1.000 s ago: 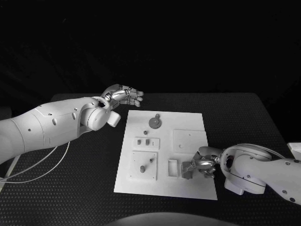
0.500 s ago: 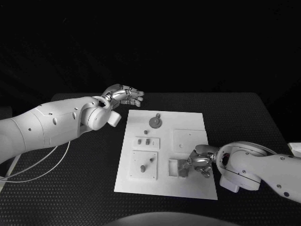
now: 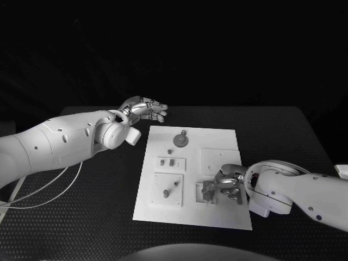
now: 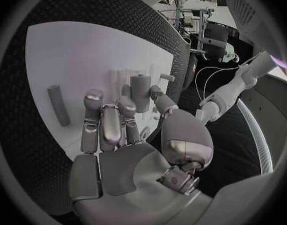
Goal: Assemble the parts on the task board
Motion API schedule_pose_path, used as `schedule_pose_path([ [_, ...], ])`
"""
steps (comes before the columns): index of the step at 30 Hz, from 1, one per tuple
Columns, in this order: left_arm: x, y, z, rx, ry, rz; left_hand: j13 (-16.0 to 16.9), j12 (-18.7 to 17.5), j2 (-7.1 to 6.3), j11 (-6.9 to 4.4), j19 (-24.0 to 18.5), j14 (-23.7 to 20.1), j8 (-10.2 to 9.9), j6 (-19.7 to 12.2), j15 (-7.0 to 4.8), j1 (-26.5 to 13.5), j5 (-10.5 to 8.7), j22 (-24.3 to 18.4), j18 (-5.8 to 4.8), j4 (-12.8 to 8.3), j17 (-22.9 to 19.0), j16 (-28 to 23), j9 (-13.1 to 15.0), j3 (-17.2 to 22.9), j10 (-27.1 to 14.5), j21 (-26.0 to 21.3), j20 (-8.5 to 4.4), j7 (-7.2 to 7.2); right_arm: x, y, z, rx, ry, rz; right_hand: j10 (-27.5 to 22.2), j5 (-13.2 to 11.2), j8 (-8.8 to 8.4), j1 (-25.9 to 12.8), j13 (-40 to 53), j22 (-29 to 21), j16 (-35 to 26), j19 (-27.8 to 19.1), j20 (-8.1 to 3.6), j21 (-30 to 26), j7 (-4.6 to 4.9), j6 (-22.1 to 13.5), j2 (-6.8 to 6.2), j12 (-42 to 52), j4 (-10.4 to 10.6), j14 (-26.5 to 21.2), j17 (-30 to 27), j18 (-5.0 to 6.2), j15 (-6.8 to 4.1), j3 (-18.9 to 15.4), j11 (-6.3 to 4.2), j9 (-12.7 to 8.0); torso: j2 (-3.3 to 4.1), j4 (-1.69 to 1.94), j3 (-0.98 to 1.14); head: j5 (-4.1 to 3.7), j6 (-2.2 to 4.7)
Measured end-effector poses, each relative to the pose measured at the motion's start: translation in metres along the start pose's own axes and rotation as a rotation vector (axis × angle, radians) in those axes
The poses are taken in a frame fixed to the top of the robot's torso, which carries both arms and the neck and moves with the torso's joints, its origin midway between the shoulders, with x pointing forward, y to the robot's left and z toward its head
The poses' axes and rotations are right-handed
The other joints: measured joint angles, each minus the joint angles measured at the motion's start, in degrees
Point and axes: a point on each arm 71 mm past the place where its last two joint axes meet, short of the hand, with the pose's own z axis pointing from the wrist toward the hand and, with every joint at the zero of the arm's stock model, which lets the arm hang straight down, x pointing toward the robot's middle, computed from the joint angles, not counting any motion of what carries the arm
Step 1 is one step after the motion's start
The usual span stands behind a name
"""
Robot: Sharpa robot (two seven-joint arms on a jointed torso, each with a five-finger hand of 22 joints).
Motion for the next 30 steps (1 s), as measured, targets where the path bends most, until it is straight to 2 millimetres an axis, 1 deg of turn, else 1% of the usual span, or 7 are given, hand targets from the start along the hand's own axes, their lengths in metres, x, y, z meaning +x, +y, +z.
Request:
schedule_pose_path([
  [10,0.0004,0.0,0.0002,0.0,0.001,0.0,0.0,0.0,0.2,0.0,0.0,0.0,0.0,0.0,0.0,-0.2,0.0,0.0,0.0,0.0,0.06,0.0,0.01,0.0,0.0,0.0,0.0,0.0,0.0015,0.0029,0.0025,-0.003,0.013,0.004,0.0,0.0,-0.3,-0.14,-0.01,0.0,0.0,0.0,0.01,0.0,0.0,0.0,0.14,0.0,-0.01,0.01,-0.01,0.0,0.0,-0.01,0.0,-0.06,0.0,-0.05,0.0,0.31,-0.32],
  [30,0.0004,-0.0001,0.0002,0.0,0.002,-0.001,-0.04,0.0,0.19,0.0,0.0,0.0,0.0,0.0,0.0,-0.19,0.0,-0.01,0.0,0.0,0.16,-0.22,-0.04,0.0,0.0,0.0,0.0,0.0,0.0067,0.004,0.0048,-0.005,0.044,0.012,0.0,-0.06,-0.28,-0.14,-0.02,0.0,0.0,0.09,0.1,0.0,0.01,0.0,0.11,0.0,0.16,0.03,-0.16,0.01,-0.01,0.14,0.0,-0.07,-0.06,-0.08,-0.07,0.49,-0.52],
])
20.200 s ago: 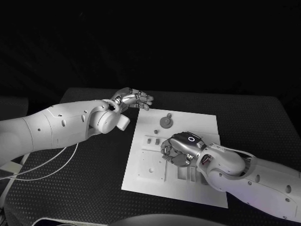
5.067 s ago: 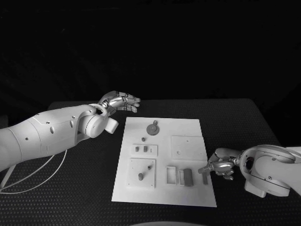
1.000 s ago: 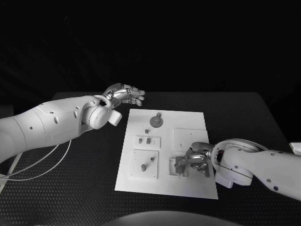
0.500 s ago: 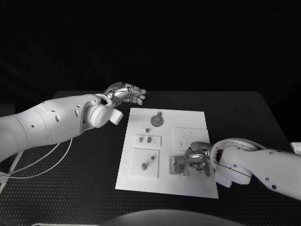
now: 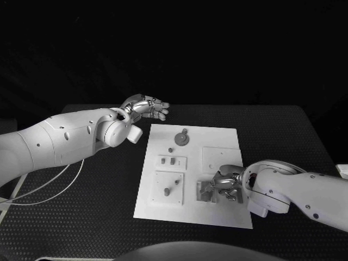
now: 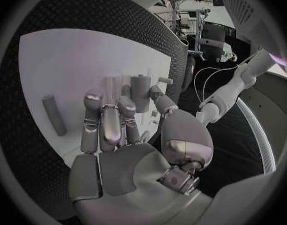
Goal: Assemble the parts on the task board
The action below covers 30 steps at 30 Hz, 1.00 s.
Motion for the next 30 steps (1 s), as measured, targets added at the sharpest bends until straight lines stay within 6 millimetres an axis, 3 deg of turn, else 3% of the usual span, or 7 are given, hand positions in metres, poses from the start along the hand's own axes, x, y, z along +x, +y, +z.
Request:
schedule_pose_path([
  [7,-0.0001,0.0,0.0,0.0,0.0,0.0,0.01,0.0,0.0,0.0,0.0,0.0,0.0,0.0,0.0,0.0,0.0,-0.03,0.0,0.0,0.06,0.0,0.0,0.0,0.0,0.0,0.0,0.0,0.0,-0.0001,0.0011,-0.001,-0.001,0.001,0.0,-0.15,0.0,0.0,0.0,0.0,0.0,0.0,0.0,0.0,0.0,0.0,-0.01,0.0,0.0,0.08,-0.11,0.0,0.07,0.0,0.0,-0.01,0.0,0.0,0.01,0.04,0.05],
  [18,0.0,0.0,0.0,0.0,0.001,0.0,0.01,0.0,0.0,0.0,0.0,0.0,0.0,0.0,0.0,0.0,0.0,-0.03,0.0,0.0,0.11,0.0,-0.05,0.0,0.0,0.0,0.0,0.0,0.0005,0.0009,0.0037,-0.003,-0.002,-0.002,-0.84,0.13,-0.25,-1.45,-0.87,0.0,0.0,0.01,0.02,0.0,0.06,0.06,-1.46,-1.07,0.34,-0.22,-1.01,0.01,-0.24,0.33,0.01,0.03,0.02,-0.02,0.05,0.16,0.05],
  [22,0.0001,0.0,0.0,-0.001,0.001,0.0,0.01,0.0,0.0,0.0,0.0,0.0,0.0,0.0,0.0,0.0,0.0,-0.03,0.0,0.0,0.11,0.0,-0.05,0.0,0.0,0.0,0.0,0.0,0.0004,0.0011,0.0042,-0.003,-0.002,-0.004,-1.37,0.52,-0.52,-2.21,-0.99,0.0,-0.24,-0.07,0.1,-0.25,0.35,-0.23,-2.97,-1.37,0.97,-1.07,-1.91,0.01,-0.04,0.97,0.3,-0.05,0.03,-0.02,0.08,0.21,0.01],
  [30,0.0,0.0001,0.0,-0.001,0.001,0.0,0.01,0.0,0.0,0.0,0.0,0.0,0.0,0.0,0.0,0.0,0.0,-0.03,0.0,0.0,0.16,0.0,-0.04,0.0,0.0,0.0,0.0,0.0,-0.0004,0.0011,0.0041,-0.003,-0.005,-0.01,-2.4,0.45,-1.58,-3.09,-1.0,0.0,-0.61,-0.44,0.0,-0.55,0.87,-1.37,-7.99,-1.61,3.73,-2.13,-3.08,0.09,0.4,2.48,0.68,-0.16,0.03,-0.02,0.06,0.32,-0.1],
])
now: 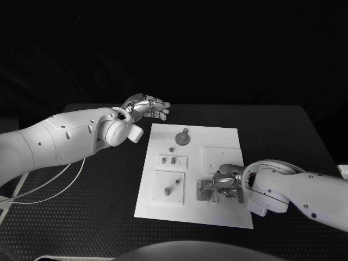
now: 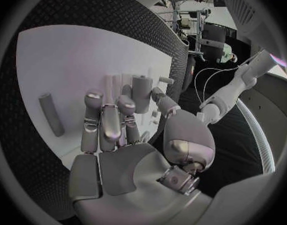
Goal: Assemble the parts on the task board
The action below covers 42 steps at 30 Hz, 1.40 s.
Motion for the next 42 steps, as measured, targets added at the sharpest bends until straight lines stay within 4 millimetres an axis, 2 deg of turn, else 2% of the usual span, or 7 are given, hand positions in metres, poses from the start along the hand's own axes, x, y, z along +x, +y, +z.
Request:
schedule_pose_path([
  [4,0.0,0.0,0.0,0.0,0.0,0.0,0.0,0.0,0.0,0.0,0.0,0.0,0.0,0.0,0.0,0.0,0.0,0.0,0.0,0.0,0.0,0.0,0.0,0.0,0.0,0.0,0.0,0.0,0.0,0.0,0.0,-0.001,-0.001,-0.004,-0.29,0.0,-0.32,0.02,0.0,0.0,0.0,-0.08,0.07,0.0,0.2,-0.21,-2.3,0.0,2.09,-0.28,-0.3,0.02,0.09,1.12,0.14,-0.04,0.0,-0.01,0.0,0.03,-0.01],
  [8,0.0,0.0,0.0,0.0,0.0,0.0,0.0,0.0,0.0,0.0,0.0,0.0,0.0,0.0,0.0,0.0,0.0,0.0,0.0,0.0,0.05,0.0,0.0,0.0,0.0,0.0,0.0,0.0,0.0,0.0,0.0,-0.002,-0.002,-0.008,-0.52,0.0,-0.35,0.18,0.0,0.0,0.0,-0.09,0.08,0.0,0.29,-0.53,-3.69,0.0,3.58,-0.46,-0.45,0.02,0.27,1.99,0.32,-0.02,0.0,-0.01,0.0,0.05,-0.04],
  [22,0.0,0.0,0.0,-0.001,0.001,0.0,-0.04,0.0,0.0,0.0,0.0,0.0,0.0,0.0,0.0,0.0,0.0,0.01,0.0,0.16,0.1,0.0,-0.05,0.16,0.0,0.0,0.0,0.0,0.0,0.0,-0.001,-0.009,-0.003,-0.021,-0.73,0.0,-0.5,0.25,0.01,0.0,0.0,-0.18,0.17,0.0,0.25,-0.88,-4.07,0.01,4.5,-0.76,-0.42,0.04,0.18,2.39,0.12,0.4,-0.01,0.0,-0.01,0.1,-0.1],
  [25,0.0,0.0,0.0,-0.001,0.001,0.0,-0.04,0.0,0.0,0.0,0.0,0.0,0.0,0.0,0.0,0.0,0.0,0.01,0.0,0.16,0.1,0.0,-0.05,0.16,0.0,0.0,0.0,0.0,0.0,-0.002,-0.003,-0.015,-0.009,-0.021,-0.73,0.0,-0.59,0.96,0.01,0.0,0.0,-0.18,0.17,0.0,0.24,-0.88,-3.36,0.01,4.36,-0.76,-0.26,0.04,0.19,2.14,0.12,0.66,-0.01,0.0,-0.01,0.1,-0.05],
  [31,0.0,0.0,0.0,-0.001,0.001,0.0,-0.04,0.0,0.0,0.0,0.0,0.0,0.0,0.0,0.0,0.0,0.0,-0.01,0.0,0.16,0.16,0.0,-0.04,0.16,0.0,0.0,0.0,0.0,-0.006,-0.013,-0.014,-0.032,-0.037,-0.015,-0.73,0.01,-0.43,3.82,-0.06,0.0,0.0,-0.18,0.18,0.0,0.15,-0.98,-0.5,0.33,0.63,-0.64,-0.09,0.06,0.07,0.41,0.12,1.04,-0.02,-0.01,0.0,-0.02,0.2],
  [36,-0.001,0.0,0.0,-0.001,-0.001,0.0,-0.04,0.0,0.0,0.0,0.0,0.0,0.0,0.0,0.0,0.0,0.0,-0.04,0.0,0.16,0.16,-0.22,-0.04,0.16,0.0,0.0,0.0,0.0,-0.034,-0.011,-0.029,-0.065,-0.104,-0.025,-0.69,0.01,-0.43,4.85,-0.25,0.0,0.0,-0.18,0.18,0.0,-0.06,-0.73,1.4,0.33,-1.58,-0.55,-0.18,0.06,-0.01,-0.43,0.1,1.24,-0.05,-0.05,-0.04,-0.25,0.47],
  [42,-0.001,0.0,0.0,-0.001,0.0,0.0,-0.04,0.0,0.0,0.0,0.0,0.0,0.0,0.0,0.0,0.0,0.0,-0.04,0.0,0.16,0.22,-0.22,-0.04,0.16,0.0,0.0,0.0,0.0,-0.056,-0.03,-0.045,-0.026,-0.163,-0.058,0.37,0.01,0.39,6.27,-0.5,0.0,0.29,-0.16,0.19,0.01,-0.62,0.93,2.89,0.55,-3.81,0.28,0.39,0.08,-0.22,-0.74,-0.5,1.71,-0.07,-0.11,-0.06,-0.67,0.74],
])
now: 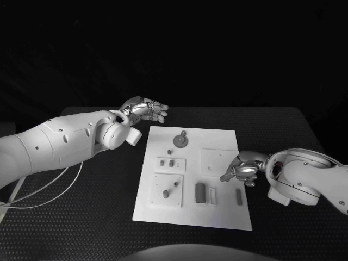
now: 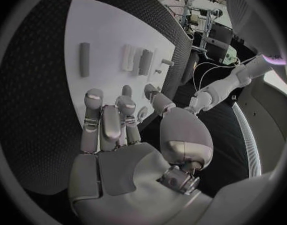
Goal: Assemble the parts on the task board
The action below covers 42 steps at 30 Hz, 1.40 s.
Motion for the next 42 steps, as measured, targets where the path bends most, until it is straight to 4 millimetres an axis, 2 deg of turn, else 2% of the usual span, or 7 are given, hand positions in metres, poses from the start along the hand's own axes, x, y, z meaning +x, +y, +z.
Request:
schedule_pose_path([
  [6,0.001,0.0,-0.001,0.0,0.002,-0.001,0.0,0.0,0.0,0.0,0.0,0.0,0.0,0.0,0.0,0.0,0.0,0.0,0.0,0.0,0.0,0.0,-0.05,0.0,0.0,0.0,0.0,0.0,-0.001,-0.011,-0.006,0.048,0.002,-0.068,1.52,0.0,0.32,0.36,0.57,0.0,0.1,0.0,0.0,0.22,-0.15,0.91,0.36,1.49,-0.36,0.44,0.51,0.03,-0.2,-0.09,-0.3,0.21,-0.01,-0.04,0.1,-0.14,0.06],
  [10,0.001,0.0,-0.001,0.001,0.005,-0.002,0.0,0.0,0.0,0.0,0.0,0.0,0.0,0.0,0.0,0.0,0.0,0.0,0.0,0.0,0.06,0.0,-0.05,0.0,0.0,0.0,0.0,0.0,-0.004,-0.027,-0.011,0.103,-0.001,-0.093,2.02,0.0,0.32,0.23,0.76,0.0,0.1,0.0,0.0,0.22,-0.21,1.38,0.49,1.94,0.14,0.64,0.55,0.03,-0.22,-0.58,-0.19,0.23,0.02,0.01,0.1,-0.33,-0.03],
  [17,0.0,0.0,-0.001,-0.001,0.003,-0.001,0.01,0.0,0.0,0.0,0.0,0.0,0.0,0.0,0.0,0.0,0.0,0.01,0.0,0.16,0.06,0.0,-0.05,-0.15,0.0,0.0,0.0,0.0,-0.002,-0.037,-0.014,0.152,0.005,-0.141,2.64,0.0,0.32,-0.74,0.98,0.0,0.33,0.01,0.0,0.22,-0.24,1.57,0.33,2.39,0.53,0.93,0.8,0.04,-0.31,-0.97,-0.4,0.22,0.02,0.03,0.06,-0.41,-0.1],
  [24,0.001,0.0,-0.001,-0.001,0.005,-0.002,0.01,0.0,0.0,0.0,0.0,0.0,0.06,0.0,0.0,0.0,0.0,0.01,0.0,0.15,0.12,0.0,-0.04,-0.16,0.0,0.0,0.0,0.0,0.001,-0.043,-0.013,0.181,0.011,-0.176,3.15,0.0,0.32,-1.55,1.28,0.0,0.33,0.01,0.01,0.21,-0.52,1.85,-0.04,2.83,0.87,0.96,0.97,0.06,-0.3,-0.94,-0.5,0.28,0.05,0.1,0.03,-0.63,-0.1],
  [31,0.001,0.0,-0.001,-0.002,0.005,-0.002,0.01,0.0,0.0,0.0,0.0,0.0,0.22,0.0,0.0,0.0,0.0,0.01,0.0,0.15,0.17,0.0,-0.04,-0.15,0.0,0.0,0.0,0.0,0.018,-0.047,-0.006,0.194,0.048,-0.189,3.15,0.0,0.32,-2.75,1.41,0.0,0.55,0.04,0.0,0.21,-0.41,1.99,-0.78,3.11,2.21,1.24,1.07,0.21,-0.41,-0.71,-0.5,0.28,0.07,0.14,0.04,-0.72,-0.21],
  [38,0.001,0.0,-0.001,-0.002,0.007,-0.003,0.01,0.0,0.0,0.0,0.0,0.0,0.22,0.0,0.0,0.0,0.0,0.01,0.0,0.15,0.17,0.0,-0.04,-0.16,0.0,0.0,0.0,0.0,0.034,-0.041,0.003,0.182,0.077,-0.204,3.15,0.0,0.7,-3.13,1.41,0.0,0.55,0.33,-0.1,0.21,-0.47,2.25,-1.15,3.11,2.67,1.37,1.06,0.25,-0.32,-0.56,-0.5,0.66,0.09,0.17,0.07,-0.68,-0.36],
  [42,0.001,0.0,-0.001,-0.002,0.009,-0.003,0.01,0.0,0.0,0.0,0.0,0.0,0.22,0.0,0.0,0.0,0.0,0.01,0.0,0.15,0.17,0.0,-0.07,-0.16,0.0,0.0,0.0,0.0,0.036,-0.038,0.006,0.176,0.078,-0.21,3.38,0.0,0.68,-3.13,1.41,0.0,0.55,0.33,-0.1,0.21,-0.5,2.48,-1.15,3.11,2.67,1.37,1.06,0.3,-0.32,-0.56,-0.68,0.66,0.09,0.17,0.05,-0.6,-0.47],
])
